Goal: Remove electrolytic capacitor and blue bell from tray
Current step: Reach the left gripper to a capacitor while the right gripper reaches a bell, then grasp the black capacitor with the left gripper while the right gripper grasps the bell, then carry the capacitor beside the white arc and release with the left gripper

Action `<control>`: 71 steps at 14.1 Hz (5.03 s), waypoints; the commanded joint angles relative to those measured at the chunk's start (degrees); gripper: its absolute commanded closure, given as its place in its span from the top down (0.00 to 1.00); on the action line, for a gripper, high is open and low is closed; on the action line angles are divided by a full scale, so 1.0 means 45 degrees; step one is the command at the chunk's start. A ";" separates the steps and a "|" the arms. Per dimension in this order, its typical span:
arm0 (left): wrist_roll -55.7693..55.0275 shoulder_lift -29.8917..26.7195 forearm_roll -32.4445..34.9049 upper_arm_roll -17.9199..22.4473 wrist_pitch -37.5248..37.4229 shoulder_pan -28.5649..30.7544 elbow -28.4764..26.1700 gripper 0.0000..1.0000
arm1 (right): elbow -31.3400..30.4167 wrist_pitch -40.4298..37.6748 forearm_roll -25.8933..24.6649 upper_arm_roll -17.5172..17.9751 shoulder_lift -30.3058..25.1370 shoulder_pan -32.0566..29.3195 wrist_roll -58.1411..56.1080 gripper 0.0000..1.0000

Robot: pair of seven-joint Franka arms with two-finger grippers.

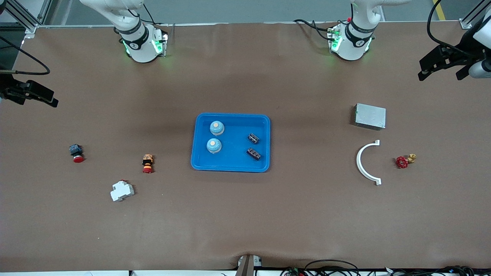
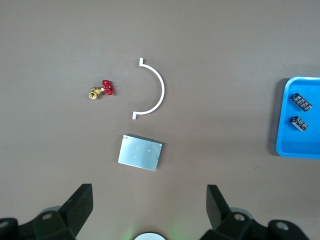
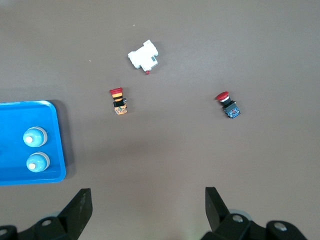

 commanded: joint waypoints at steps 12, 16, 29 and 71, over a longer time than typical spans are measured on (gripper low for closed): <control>-0.2914 0.1396 -0.0307 -0.1364 0.0957 -0.0829 -0.0916 1.00 | 0.0177 -0.0704 0.0177 0.0059 0.0075 0.0776 0.0223 1.00; -0.6004 0.2058 -0.0307 -0.3083 0.2929 -0.0869 -0.2069 1.00 | 0.0079 -0.0803 0.0993 0.0059 0.0134 0.1890 0.1174 1.00; -1.6045 0.6919 -0.0092 -0.4943 0.9588 -0.2879 -0.2717 1.00 | 0.0176 -0.0218 0.1251 0.0039 0.3413 0.6403 0.7508 1.00; -1.7794 0.7373 0.3579 -0.5138 1.0180 -0.0131 -0.4315 0.00 | -0.4922 1.0408 0.1467 0.0079 0.6774 0.9099 0.6629 1.00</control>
